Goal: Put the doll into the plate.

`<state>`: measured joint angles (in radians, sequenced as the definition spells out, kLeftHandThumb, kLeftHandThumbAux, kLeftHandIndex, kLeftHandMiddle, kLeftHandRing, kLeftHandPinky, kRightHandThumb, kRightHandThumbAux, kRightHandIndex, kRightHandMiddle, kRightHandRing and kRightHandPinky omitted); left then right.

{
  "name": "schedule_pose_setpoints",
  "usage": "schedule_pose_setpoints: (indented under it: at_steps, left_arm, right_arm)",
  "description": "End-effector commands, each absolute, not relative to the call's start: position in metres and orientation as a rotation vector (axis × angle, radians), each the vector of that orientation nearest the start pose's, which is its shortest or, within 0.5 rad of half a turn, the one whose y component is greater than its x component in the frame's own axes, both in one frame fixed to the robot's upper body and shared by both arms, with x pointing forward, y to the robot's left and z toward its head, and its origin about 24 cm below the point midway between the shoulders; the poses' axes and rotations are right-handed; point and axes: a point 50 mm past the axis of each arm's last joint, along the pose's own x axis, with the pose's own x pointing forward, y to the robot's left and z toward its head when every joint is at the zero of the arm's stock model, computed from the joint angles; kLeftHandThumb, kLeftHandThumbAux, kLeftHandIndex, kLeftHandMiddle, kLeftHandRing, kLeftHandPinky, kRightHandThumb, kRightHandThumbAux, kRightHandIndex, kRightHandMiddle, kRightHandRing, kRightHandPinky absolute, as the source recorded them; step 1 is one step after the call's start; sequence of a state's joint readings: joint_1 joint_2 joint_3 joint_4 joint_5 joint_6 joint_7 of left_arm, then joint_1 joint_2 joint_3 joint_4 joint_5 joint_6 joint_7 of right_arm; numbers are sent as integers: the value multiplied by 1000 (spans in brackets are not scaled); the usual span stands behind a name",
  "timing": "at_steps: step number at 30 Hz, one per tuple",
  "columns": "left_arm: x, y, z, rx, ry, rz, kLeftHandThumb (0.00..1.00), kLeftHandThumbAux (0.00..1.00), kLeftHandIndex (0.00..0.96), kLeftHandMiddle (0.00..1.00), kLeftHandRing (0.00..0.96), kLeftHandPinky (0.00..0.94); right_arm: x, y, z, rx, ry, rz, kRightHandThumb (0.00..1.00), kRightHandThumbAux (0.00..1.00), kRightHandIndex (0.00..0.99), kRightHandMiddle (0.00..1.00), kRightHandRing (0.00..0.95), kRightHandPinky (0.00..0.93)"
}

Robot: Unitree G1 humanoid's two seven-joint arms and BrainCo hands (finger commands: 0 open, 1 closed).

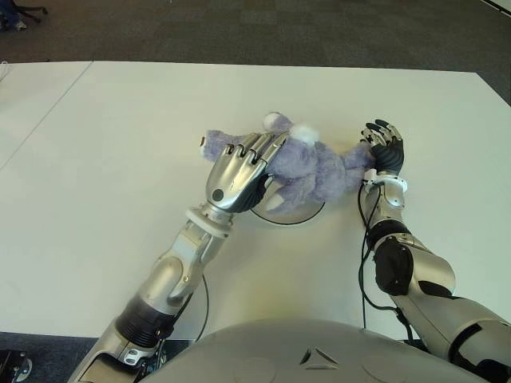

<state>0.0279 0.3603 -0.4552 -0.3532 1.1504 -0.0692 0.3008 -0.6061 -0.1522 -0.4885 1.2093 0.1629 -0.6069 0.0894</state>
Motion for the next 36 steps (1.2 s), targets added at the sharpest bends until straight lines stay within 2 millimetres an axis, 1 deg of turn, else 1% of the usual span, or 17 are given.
schedule_pose_setpoints:
  at_steps: [1,10,16,17,18,19,20,22,25,26,28,29,30,32,34,35,36]
  left_arm:
    - [199,81,91,1273,-780,-229,852,667,399,545,815,839]
    - [198,82,86,1283,-751,-243,851,667,398,545,816,841]
    - [197,82,84,1265,-709,-236,842,667,407,554,793,801]
    - [197,82,84,1262,-705,-235,839,666,433,505,788,786]
    - [197,82,83,1259,-701,-235,838,666,438,497,787,783]
    - [197,83,83,1258,-698,-235,726,697,425,694,782,762]
    - [197,83,83,1255,-692,-235,692,707,420,729,766,758]
    - [196,83,82,1252,-684,-233,679,710,416,729,752,757]
    - [195,84,81,1250,-679,-226,675,713,412,693,719,721]
    - [195,84,81,1249,-678,-225,341,602,336,679,707,707]
    - [195,84,80,1245,-675,-224,235,571,313,676,703,703]
    - [195,84,79,1240,-670,-221,234,560,297,661,689,689]
    - [195,85,78,1237,-668,-219,233,540,260,586,611,606]
    - [194,85,78,1234,-665,-216,234,534,249,562,586,579]
    - [194,85,78,1233,-664,-215,230,523,226,493,517,497]
    - [194,85,77,1237,-659,-210,215,497,188,410,432,412]
    - [194,86,77,1240,-656,-206,203,479,159,350,370,350]
  right_arm:
    - [243,-201,-90,344,411,-373,419,859,292,346,380,400]
    - [242,-200,-91,349,413,-384,420,866,295,354,389,408]
    - [242,-200,-91,344,415,-386,416,863,291,353,383,393]
    - [242,-200,-91,343,415,-387,414,863,291,352,381,394]
    - [242,-200,-91,344,415,-387,414,863,291,352,381,394]
    - [242,-200,-91,344,415,-388,413,864,291,352,380,393]
    - [242,-200,-91,345,415,-388,413,865,292,352,380,393]
    - [242,-200,-91,343,415,-389,417,865,292,353,380,393]
    - [243,-200,-90,337,416,-390,424,867,293,354,380,394]
    - [243,-200,-90,335,416,-390,425,865,291,353,379,394]
    - [243,-200,-90,333,416,-390,425,865,290,353,379,394]
    - [243,-200,-90,331,415,-388,425,864,289,353,380,399]
    - [243,-200,-90,330,415,-387,423,861,289,353,382,401]
    - [243,-200,-90,328,414,-386,420,861,289,353,383,402]
    - [243,-200,-90,327,413,-386,420,860,290,353,383,402]
    - [243,-200,-90,327,412,-386,421,861,289,355,385,404]
    - [243,-200,-90,326,412,-386,430,859,288,356,385,405]
